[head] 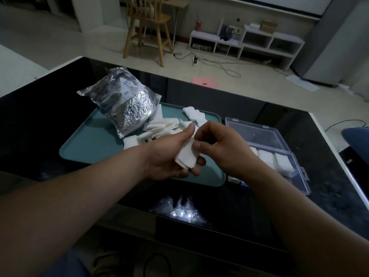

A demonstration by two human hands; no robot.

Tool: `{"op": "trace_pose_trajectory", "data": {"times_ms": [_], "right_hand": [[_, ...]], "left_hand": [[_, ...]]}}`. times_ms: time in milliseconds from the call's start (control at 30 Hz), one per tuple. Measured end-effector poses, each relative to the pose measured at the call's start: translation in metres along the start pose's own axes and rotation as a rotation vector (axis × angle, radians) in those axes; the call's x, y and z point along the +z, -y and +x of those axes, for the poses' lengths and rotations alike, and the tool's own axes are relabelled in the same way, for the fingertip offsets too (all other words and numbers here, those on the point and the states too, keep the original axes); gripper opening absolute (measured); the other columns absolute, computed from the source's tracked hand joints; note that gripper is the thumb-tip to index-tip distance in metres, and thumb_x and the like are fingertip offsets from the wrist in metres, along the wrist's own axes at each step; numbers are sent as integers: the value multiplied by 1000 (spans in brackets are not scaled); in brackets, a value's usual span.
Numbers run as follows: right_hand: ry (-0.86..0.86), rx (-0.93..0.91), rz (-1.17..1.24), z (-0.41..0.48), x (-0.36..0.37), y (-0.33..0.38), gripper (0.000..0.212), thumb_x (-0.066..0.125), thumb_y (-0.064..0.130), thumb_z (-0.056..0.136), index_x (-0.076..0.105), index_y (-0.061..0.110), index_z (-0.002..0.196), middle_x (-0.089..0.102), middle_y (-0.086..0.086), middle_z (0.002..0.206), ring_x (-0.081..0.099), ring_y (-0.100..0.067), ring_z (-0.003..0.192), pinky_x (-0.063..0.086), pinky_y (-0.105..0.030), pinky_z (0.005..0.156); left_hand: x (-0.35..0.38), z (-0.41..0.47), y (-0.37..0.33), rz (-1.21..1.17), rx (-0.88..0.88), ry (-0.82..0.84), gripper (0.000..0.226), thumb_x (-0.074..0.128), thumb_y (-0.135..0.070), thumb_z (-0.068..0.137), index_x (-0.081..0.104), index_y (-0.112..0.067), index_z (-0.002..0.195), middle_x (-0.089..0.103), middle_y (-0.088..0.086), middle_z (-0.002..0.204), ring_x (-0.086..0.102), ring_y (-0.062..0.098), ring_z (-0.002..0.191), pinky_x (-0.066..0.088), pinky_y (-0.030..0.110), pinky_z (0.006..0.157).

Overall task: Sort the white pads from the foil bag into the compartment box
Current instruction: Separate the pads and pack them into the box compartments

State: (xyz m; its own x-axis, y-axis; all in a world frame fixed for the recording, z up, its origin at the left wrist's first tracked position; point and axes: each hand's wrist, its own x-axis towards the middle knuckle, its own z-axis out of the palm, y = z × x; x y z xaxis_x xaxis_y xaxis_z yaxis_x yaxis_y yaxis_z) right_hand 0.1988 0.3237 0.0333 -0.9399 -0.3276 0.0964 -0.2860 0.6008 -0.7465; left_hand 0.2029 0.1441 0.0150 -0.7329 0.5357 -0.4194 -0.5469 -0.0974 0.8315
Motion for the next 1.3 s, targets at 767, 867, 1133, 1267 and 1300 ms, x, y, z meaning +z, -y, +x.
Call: {"op": "trace_pose_trajectory", "data": {"times_ms": [767, 867, 1133, 1267, 1300], "right_hand": [[-372, 191, -43, 38, -10, -10, 18, 54, 29, 106, 68, 16, 103, 69, 2, 95, 63, -17, 85, 43, -29, 65], [-281, 225, -213, 53, -5, -25, 21, 52, 19, 106, 72, 17, 111, 73, 0, 104, 64, -16, 83, 44, -28, 66], [-130, 213, -332, 74, 39, -29, 31, 62, 43, 100, 66, 21, 122, 69, 3, 114, 63, -20, 99, 52, -37, 83], [-142, 236, -374, 81, 51, -27, 25, 60, 45, 96, 66, 21, 91, 67, 3, 88, 64, -23, 83, 54, -37, 71], [-151, 241, -399, 82, 52, -28, 24, 59, 38, 97, 66, 20, 85, 66, 1, 83, 64, -25, 81, 52, -37, 67]], "left_hand": [[-23, 5, -28, -362, 183, -284, 18, 58, -32, 102, 58, -15, 101, 56, 8, 81, 53, 15, 64, 50, 20, 47], [-32, 5, -34, -409, 180, -355, 5, 55, -18, 101, 58, -16, 102, 58, 6, 75, 49, 13, 56, 37, 16, 39], [-39, 7, -33, -408, 170, -448, 6, 53, -16, 100, 58, -15, 102, 55, 3, 66, 43, 12, 54, 29, 16, 39], [-37, 9, -29, -377, 149, -446, 6, 55, -15, 98, 60, -14, 101, 55, 2, 66, 43, 12, 55, 29, 16, 38], [-37, 9, -28, -362, 146, -453, 5, 55, -15, 98, 60, -14, 100, 56, 2, 66, 44, 12, 55, 29, 16, 39]]}}
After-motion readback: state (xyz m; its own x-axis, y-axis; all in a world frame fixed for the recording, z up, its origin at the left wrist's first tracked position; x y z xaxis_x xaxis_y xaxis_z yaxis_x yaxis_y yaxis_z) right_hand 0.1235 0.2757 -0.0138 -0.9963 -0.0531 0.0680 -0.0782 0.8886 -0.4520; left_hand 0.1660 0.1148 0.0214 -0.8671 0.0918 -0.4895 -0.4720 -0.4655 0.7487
